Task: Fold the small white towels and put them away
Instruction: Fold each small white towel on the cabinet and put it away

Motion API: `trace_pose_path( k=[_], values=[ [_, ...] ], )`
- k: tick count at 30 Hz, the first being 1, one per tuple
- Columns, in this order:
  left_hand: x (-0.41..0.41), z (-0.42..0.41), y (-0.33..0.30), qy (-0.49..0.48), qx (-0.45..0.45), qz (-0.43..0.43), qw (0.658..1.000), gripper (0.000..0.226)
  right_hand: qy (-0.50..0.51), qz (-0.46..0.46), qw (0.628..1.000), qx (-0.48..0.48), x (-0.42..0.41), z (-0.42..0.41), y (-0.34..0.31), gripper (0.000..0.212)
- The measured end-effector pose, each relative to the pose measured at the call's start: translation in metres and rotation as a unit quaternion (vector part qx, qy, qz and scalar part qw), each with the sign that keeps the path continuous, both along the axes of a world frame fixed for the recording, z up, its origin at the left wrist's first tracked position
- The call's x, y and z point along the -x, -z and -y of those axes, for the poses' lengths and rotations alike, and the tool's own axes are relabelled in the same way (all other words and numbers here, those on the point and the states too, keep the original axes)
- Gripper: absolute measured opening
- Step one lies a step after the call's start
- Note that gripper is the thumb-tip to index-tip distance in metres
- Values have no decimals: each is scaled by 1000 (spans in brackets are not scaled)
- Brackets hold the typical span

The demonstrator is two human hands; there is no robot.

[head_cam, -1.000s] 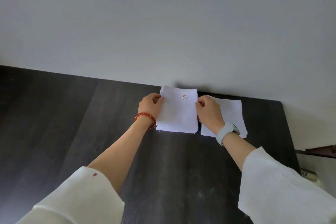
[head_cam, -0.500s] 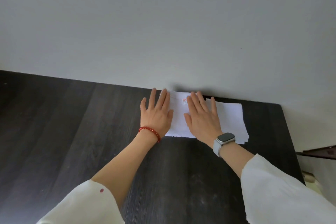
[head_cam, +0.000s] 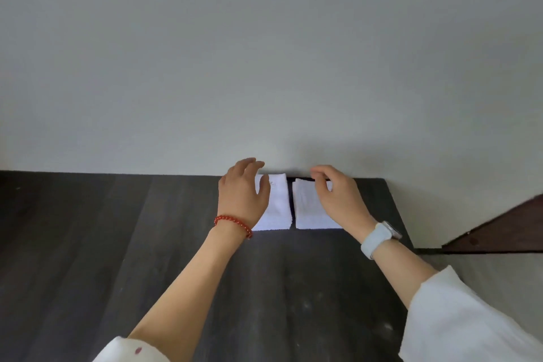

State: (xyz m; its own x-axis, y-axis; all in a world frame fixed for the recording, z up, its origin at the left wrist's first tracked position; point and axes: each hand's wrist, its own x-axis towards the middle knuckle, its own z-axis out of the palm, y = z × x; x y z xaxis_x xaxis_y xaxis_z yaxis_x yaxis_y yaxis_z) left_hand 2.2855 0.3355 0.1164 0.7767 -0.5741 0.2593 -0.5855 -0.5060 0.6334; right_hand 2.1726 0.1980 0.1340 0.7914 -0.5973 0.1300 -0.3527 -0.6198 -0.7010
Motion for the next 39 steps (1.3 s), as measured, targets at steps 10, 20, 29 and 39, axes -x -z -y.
trace_pose_path(
  k=[10, 20, 29, 39],
  values=[
    [209, 72, -76, 201, 44, -38, 978, 32, 204, 72, 976, -25, 267, 23, -77, 20],
    [654, 140, -128, 475, 61, -53, 876, 32, 432, 75, 898, 25, 724, -14, -112, 21],
    [1019, 149, -132, 696, 19, -39, 717, 28, 663, 122, 738, -23, 1070, -92, -103, 24],
    [1356, 209, -91, 799, -18, -59, 598, 27, 769, 113, 629, -18, 1367, -73, -75, 23]
  ],
)
